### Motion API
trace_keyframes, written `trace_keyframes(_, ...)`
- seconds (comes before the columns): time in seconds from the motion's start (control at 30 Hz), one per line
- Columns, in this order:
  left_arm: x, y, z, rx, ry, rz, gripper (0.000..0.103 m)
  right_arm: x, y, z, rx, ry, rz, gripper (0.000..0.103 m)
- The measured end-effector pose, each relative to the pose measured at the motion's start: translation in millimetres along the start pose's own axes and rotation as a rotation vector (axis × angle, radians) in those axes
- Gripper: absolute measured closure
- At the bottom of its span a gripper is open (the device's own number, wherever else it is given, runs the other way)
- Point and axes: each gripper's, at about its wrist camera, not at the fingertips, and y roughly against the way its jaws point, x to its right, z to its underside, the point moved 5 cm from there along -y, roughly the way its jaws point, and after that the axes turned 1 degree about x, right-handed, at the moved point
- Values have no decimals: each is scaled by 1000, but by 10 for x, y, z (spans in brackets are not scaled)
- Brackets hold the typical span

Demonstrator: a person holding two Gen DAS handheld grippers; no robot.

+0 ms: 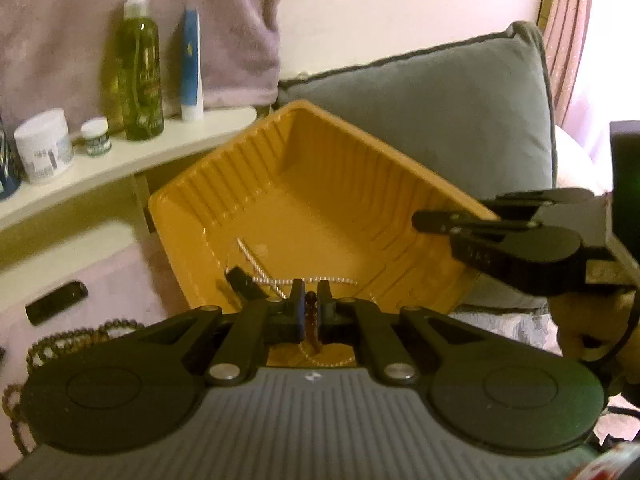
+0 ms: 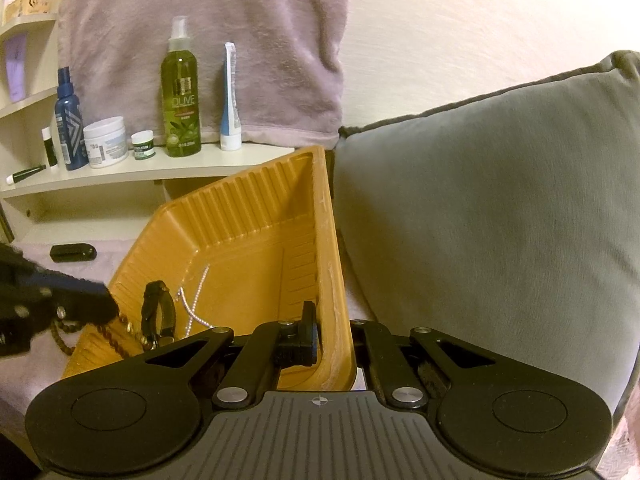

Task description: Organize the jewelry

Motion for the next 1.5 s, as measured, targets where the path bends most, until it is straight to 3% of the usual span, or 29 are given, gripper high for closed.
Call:
trace_keyframes(0.13,-74,-5,51,-2,36,-12,92,2,4,-3,-1,2,0,99)
trace_keyframes(0.3,-297,167,98,38,86,-88,89,3,5,0,0,2,0,99)
trace_keyframes(0.4,-508,327,180,68,123,-182,83,4,4,0,-1,2,0,99)
trace_keyframes(0.6,-953,609,496,105,161,-417,82,9,0,0,-1,2,0,99)
trace_keyframes(0.83,-1401,807,981,56,216,-595,81,21,-20,10,-4,9,4,99)
trace_keyframes(1.03,-1519,856,1242,19,245,-612,81,20,-50,18,-9,15,10,99)
trace_keyframes(1.37,-1466,654,1267,-21,153,-590,81,22,-74,22,-15,27,16,99)
trace_keyframes(1.5,-1557,631,1246,-21,173,-603,81,22,-85,19,-15,32,17,99)
